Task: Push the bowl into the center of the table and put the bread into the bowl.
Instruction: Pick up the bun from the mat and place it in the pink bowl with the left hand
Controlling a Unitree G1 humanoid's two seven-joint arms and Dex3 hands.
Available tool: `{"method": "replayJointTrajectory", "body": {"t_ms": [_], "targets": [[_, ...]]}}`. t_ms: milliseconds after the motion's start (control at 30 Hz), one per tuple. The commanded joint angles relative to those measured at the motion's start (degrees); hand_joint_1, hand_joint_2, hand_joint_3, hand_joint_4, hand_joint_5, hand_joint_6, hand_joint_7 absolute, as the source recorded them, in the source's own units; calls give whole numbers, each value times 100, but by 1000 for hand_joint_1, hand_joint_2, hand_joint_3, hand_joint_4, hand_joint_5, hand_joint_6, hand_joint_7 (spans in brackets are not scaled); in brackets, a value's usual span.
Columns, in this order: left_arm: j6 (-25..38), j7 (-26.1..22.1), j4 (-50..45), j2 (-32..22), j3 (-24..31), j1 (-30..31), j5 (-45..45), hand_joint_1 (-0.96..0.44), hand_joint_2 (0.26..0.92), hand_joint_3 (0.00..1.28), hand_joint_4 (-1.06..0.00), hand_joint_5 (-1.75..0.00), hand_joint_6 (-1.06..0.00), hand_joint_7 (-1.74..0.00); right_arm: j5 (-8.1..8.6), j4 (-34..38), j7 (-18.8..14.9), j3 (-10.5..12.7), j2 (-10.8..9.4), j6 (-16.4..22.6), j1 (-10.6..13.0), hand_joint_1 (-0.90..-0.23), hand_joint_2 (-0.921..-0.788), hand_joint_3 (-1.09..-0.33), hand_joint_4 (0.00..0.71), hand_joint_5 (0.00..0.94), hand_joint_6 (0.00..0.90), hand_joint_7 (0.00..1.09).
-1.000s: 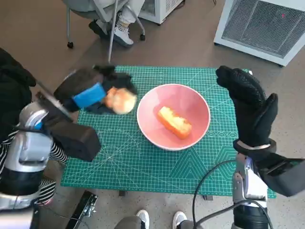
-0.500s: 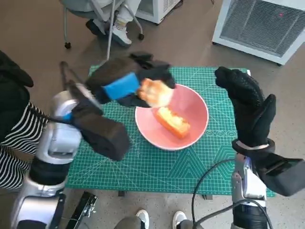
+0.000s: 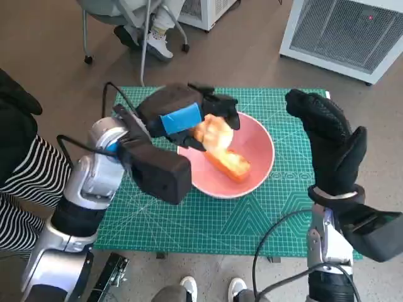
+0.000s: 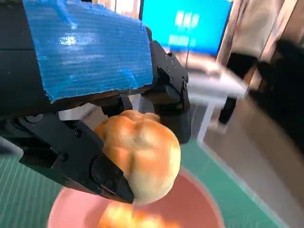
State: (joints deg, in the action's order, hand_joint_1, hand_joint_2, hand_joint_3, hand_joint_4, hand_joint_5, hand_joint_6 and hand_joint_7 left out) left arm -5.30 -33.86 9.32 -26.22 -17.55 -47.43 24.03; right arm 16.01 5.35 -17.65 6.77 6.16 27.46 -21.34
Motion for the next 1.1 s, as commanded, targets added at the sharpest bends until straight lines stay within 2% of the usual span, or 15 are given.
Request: {"method": "replayJointTrajectory", "body": {"t_ms": [33,233,367,833,1100], "targets": [[137,-406,-4,-128,-26,-180,-94,-246,793,12,-250,-55,-255,-94,-4,-27,94,33,-57,-79,151,-697,-921,-737,151,0,102,406],[-40,-407,7,-155,-12,-168,0,-533,813,13,-78,-8,-188,-12,-48,-14,154,27,-60,-72,133,-699,-921,-737,151,0,100,406],[-115,-290,16,-148,10,-141,59,-618,826,13,-38,-1,-158,-3,-63,15,166,28,-49,-56,117,-700,-921,-737,151,0,98,406],[-240,-192,148,-96,237,-81,-235,-694,842,7,0,1,-114,0,-26,99,152,25,-56,-79,2,-699,-921,-736,153,1,95,407],[-844,-139,544,-8,678,-81,-1019,-705,870,16,1,1,-117,-2,-18,37,157,48,11,-170,-148,-699,-921,-737,153,1,96,408]]}}
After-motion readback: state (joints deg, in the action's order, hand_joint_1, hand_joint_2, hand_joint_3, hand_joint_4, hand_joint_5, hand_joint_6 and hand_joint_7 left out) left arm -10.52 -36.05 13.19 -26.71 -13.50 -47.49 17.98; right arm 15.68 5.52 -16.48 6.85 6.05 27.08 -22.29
